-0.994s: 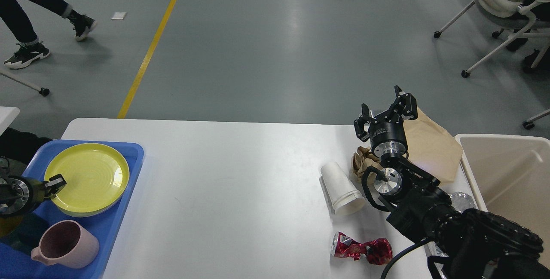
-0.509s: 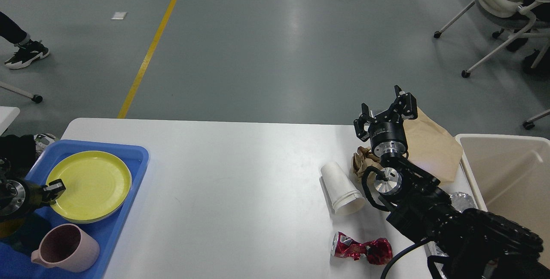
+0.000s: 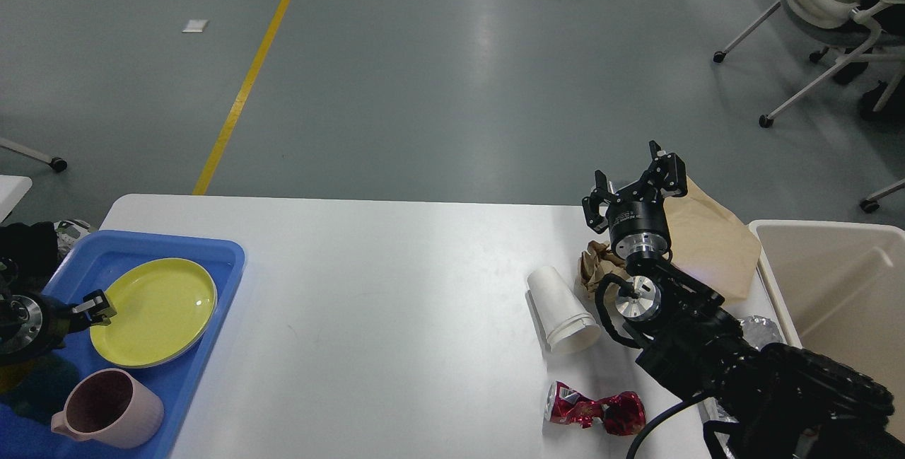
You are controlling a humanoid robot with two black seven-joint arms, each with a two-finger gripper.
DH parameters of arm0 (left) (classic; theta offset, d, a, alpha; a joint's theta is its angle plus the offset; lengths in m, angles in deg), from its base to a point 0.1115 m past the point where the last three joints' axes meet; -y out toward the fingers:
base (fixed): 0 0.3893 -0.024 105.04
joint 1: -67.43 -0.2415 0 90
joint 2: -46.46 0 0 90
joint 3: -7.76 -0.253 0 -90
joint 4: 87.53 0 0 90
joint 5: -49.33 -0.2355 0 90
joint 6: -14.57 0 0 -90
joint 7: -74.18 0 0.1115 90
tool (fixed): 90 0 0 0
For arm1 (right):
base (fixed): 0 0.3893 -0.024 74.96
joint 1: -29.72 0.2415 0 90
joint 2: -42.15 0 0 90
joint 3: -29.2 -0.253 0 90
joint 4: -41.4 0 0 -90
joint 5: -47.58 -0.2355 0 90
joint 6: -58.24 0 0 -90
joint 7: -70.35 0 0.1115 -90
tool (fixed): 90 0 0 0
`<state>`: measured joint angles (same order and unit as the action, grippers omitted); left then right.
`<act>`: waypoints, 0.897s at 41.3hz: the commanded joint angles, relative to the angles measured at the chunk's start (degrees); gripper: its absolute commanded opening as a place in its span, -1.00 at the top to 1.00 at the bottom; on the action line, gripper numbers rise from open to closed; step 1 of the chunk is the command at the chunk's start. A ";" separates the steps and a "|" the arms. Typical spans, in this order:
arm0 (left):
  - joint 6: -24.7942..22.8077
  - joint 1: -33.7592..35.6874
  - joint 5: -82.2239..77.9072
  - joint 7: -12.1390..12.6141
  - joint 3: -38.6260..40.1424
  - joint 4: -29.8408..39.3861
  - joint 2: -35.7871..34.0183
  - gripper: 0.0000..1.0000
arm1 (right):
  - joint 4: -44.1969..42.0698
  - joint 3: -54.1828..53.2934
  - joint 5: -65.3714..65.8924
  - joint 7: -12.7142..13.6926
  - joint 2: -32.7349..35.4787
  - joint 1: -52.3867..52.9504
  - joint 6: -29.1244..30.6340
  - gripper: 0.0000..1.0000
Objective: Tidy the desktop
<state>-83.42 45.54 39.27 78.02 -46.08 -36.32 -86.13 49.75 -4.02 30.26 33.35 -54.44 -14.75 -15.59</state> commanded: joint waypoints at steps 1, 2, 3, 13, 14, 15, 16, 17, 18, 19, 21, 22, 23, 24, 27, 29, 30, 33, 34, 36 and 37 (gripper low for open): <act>-0.10 0.26 0.04 0.11 0.05 -0.06 -0.21 -1.00 | 0.00 0.09 0.00 0.00 0.00 0.00 0.00 -1.00; -0.10 0.43 0.04 0.11 0.05 -0.06 -0.39 -1.00 | 0.00 0.00 0.00 0.00 0.00 0.00 0.00 -1.00; -0.01 0.70 0.12 0.19 0.14 -0.06 -0.65 -1.00 | 0.00 0.00 0.00 0.00 0.00 0.00 0.00 -1.00; 0.07 4.21 1.27 0.55 5.58 -0.06 -4.34 -1.00 | 0.00 0.00 0.00 0.00 0.00 0.00 0.00 -1.00; 0.25 4.39 1.27 0.63 6.63 -0.06 -4.78 -1.00 | 0.00 0.00 0.00 0.00 0.00 0.00 0.00 -1.00; 0.25 4.39 1.27 0.63 7.77 -0.06 -5.13 -1.00 | 0.00 0.00 0.00 0.00 0.00 0.00 0.00 -1.00; 0.25 4.48 1.36 0.63 9.09 -0.06 -5.66 -1.00 | 0.00 0.09 0.00 0.00 0.00 0.00 0.00 -1.00; 0.25 4.48 1.27 0.63 10.50 -0.06 -6.10 -1.00 | 0.00 0.09 0.00 0.00 0.00 0.00 0.00 -1.00; 0.25 4.39 1.27 0.63 11.99 -0.06 -6.62 -1.00 | 0.00 0.09 0.00 0.00 0.00 0.00 0.00 -1.00; 0.08 4.48 1.36 0.90 14.61 -0.06 -7.50 -1.00 | 0.00 0.09 0.00 0.00 0.00 0.00 0.00 -1.00; -0.10 4.48 1.36 1.07 17.18 -0.06 -8.65 -1.00 | 0.00 0.09 0.00 0.00 0.00 0.00 0.00 -1.00; -0.10 4.57 1.36 0.99 18.49 -0.06 -9.35 -1.00 | 0.00 0.00 0.00 0.00 0.00 0.00 0.00 -1.00; -0.10 4.57 1.44 0.99 19.81 -0.06 -10.05 -1.00 | 0.00 0.00 0.00 0.00 0.00 0.00 0.00 -1.00; -0.10 4.48 1.62 0.99 21.30 -0.06 -10.75 -1.00 | 0.00 0.09 0.00 0.00 0.00 0.00 0.00 -1.00; 0.34 4.48 2.50 0.99 25.52 -0.06 -12.43 -1.00 | 0.00 0.00 0.00 0.00 0.00 0.00 0.00 -1.00; 0.86 3.95 4.51 0.99 30.35 -0.41 -13.74 -1.00 | 0.00 0.00 0.00 0.00 0.00 0.00 0.00 -1.00; 0.95 3.69 5.39 0.99 31.94 -0.76 -14.01 -1.00 | 0.00 0.00 0.00 0.00 0.00 0.00 0.00 -1.00; 1.57 3.08 8.11 1.07 36.34 -2.17 -14.19 -1.00 | 0.00 0.00 0.00 0.00 0.00 0.00 0.00 -1.00; 1.83 2.81 8.91 1.07 37.65 -2.69 -13.93 -1.00 | 0.00 0.09 0.00 0.00 0.00 0.00 0.00 -1.00; 2.71 1.85 11.10 0.99 41.95 -4.18 -12.79 -1.00 | 0.00 0.00 0.00 0.00 0.00 0.00 0.00 -1.00; 3.06 1.41 11.63 0.99 43.28 -4.54 -12.09 -1.00 | 0.00 0.09 0.00 0.00 0.00 0.00 0.00 -1.00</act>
<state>-81.83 48.63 47.23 79.09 -10.02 -38.55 -99.99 49.75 -4.00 30.26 33.35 -54.44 -14.75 -15.59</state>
